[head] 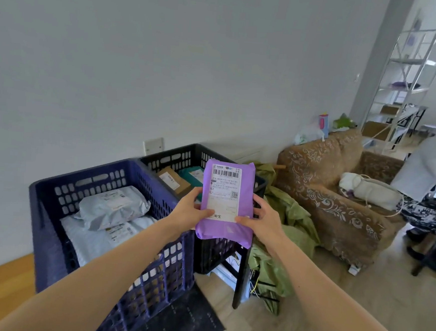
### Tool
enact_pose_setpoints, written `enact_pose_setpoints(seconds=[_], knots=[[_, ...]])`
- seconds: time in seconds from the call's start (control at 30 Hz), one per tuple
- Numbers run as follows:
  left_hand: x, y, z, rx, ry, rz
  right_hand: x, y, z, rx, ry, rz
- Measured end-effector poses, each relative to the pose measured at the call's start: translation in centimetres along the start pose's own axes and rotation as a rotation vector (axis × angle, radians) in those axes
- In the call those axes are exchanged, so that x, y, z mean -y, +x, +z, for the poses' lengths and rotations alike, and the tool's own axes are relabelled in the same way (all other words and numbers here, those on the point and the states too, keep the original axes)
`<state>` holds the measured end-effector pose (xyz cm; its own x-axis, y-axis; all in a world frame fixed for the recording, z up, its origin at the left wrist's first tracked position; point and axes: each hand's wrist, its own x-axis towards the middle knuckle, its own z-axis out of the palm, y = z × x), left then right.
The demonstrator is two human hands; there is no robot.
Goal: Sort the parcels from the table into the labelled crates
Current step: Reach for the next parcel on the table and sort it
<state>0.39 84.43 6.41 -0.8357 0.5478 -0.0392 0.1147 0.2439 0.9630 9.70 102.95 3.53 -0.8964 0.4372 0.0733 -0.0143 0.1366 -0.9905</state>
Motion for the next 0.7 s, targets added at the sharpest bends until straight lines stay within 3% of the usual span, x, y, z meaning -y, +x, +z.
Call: enact_pose_setpoints(seconds=[0.33,0.7], knots=[[-0.2,13.4,-0.9,-0.024,-0.044,-0.033,-0.8,13.7,-1.2,0.055,0.018,0.031],[2.0,24.3,-2.3,-0.053,-0.012,-0.079,-3.5,26.2,-0.7,0.164,-0.154,0.054]])
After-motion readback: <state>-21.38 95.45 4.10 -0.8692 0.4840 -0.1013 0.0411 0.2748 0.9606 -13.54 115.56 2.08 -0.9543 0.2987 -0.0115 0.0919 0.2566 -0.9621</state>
